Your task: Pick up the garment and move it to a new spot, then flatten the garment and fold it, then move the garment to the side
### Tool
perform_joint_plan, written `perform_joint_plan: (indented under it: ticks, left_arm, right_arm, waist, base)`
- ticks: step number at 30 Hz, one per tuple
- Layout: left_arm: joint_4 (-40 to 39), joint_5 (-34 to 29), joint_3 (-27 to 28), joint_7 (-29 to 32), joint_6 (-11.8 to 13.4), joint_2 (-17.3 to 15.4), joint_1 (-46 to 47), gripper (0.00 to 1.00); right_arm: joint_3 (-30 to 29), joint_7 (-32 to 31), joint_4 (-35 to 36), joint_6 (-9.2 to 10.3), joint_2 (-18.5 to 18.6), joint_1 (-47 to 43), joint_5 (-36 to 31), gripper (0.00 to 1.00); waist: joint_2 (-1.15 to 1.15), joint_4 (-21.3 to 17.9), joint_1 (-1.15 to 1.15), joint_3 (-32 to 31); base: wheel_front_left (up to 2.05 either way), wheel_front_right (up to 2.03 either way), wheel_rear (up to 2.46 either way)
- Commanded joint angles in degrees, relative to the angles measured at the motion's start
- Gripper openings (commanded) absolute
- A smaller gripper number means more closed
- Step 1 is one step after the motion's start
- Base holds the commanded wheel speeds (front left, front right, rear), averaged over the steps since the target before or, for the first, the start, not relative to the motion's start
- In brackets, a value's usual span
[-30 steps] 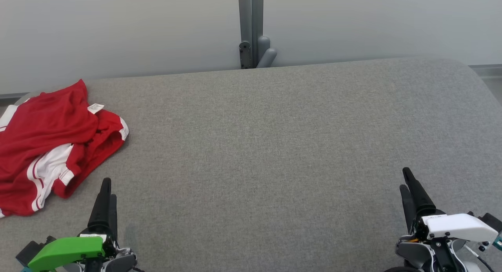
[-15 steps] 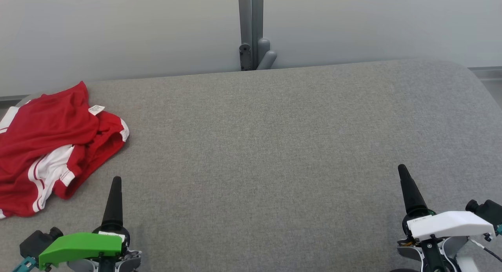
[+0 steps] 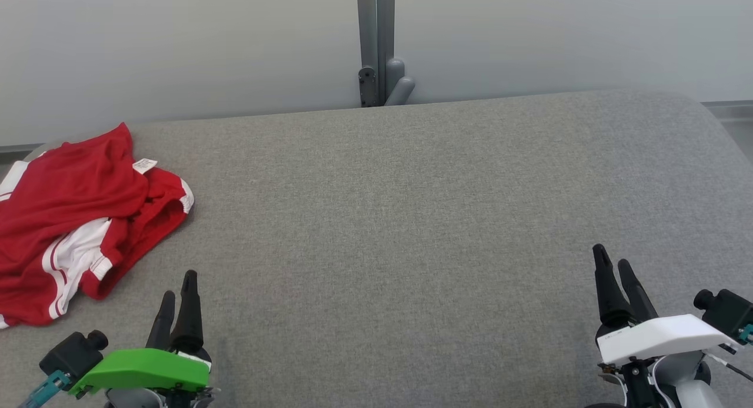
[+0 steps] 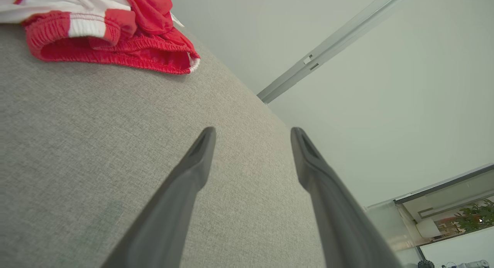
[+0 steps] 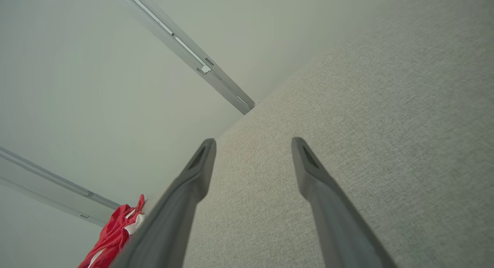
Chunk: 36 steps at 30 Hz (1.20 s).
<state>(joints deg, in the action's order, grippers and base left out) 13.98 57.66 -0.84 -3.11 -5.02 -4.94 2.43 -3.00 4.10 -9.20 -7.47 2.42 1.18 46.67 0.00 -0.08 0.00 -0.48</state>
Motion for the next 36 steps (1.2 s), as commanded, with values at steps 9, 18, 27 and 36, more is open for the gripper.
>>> perform_joint_plan:
  ticks: [9, 18, 27, 36]
  left_arm:
    - [1.1, -11.0, -2.1, -2.3, -0.5, -1.9, 1.0, 1.0]
    - [0.3, -18.8, -2.3, -3.8, -0.7, -2.3, 0.3, 1.0]
    - [0.0, -25.5, -2.5, -5.3, -1.1, -2.4, -0.4, 1.0]
    - [0.7, -31.1, -3.2, -6.7, -1.8, -2.6, -0.7, 1.0]
  right_arm:
    - [0.1, 2.1, 0.0, -0.02, 0.8, 0.1, -9.9, 1.0]
    - [-0.4, 3.6, -1.3, -0.02, 1.0, -0.2, -16.6, 1.0]
    - [-0.7, 4.9, -1.7, -0.02, 1.2, 0.0, -22.7, 1.0]
    - [-0.8, 6.2, -2.1, -0.03, 1.5, 0.2, -28.1, 1.0]
  waist:
    - [0.0, 0.0, 0.0, -0.2]
    - [0.0, 0.0, 0.0, -0.4]
    - [0.0, -0.2, 0.0, -0.4]
    - [0.0, -0.4, 0.0, -0.3]
  base:
    - [0.0, 0.0, 0.0]
    - [0.0, 0.0, 0.0]
    - [0.0, 0.0, 0.0]
    - [0.0, 0.0, 0.0]
